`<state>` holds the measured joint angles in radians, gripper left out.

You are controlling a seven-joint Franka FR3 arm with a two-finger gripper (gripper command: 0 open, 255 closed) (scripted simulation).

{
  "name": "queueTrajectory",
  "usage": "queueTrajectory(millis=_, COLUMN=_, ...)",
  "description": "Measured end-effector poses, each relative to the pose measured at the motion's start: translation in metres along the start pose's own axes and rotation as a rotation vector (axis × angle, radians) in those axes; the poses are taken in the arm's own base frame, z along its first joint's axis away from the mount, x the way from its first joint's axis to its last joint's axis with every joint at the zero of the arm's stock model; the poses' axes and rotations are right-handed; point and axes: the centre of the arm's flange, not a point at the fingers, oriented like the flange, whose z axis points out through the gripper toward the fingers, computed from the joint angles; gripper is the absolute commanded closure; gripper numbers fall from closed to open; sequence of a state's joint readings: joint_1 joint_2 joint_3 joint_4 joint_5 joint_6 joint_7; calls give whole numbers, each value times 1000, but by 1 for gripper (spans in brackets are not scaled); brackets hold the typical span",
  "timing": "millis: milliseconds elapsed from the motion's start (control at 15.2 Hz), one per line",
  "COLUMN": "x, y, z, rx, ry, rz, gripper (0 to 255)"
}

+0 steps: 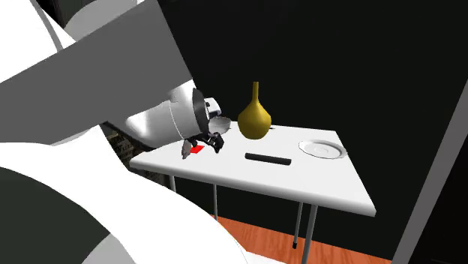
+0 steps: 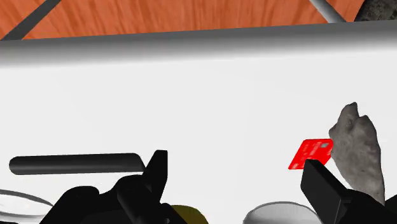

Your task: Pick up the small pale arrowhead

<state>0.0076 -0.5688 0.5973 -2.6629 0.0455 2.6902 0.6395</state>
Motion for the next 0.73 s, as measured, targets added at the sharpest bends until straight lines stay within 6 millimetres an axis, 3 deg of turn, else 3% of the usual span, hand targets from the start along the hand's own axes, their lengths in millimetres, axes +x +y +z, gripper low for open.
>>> queueTrajectory(millis=528, x=-4, y=-90, z=39, rx=36, ry=224, rz=10, gripper=0)
queueTrajectory(millis=726, x=3, y=-118, z=48, rx=48, ry=304, rz=16, gripper=0)
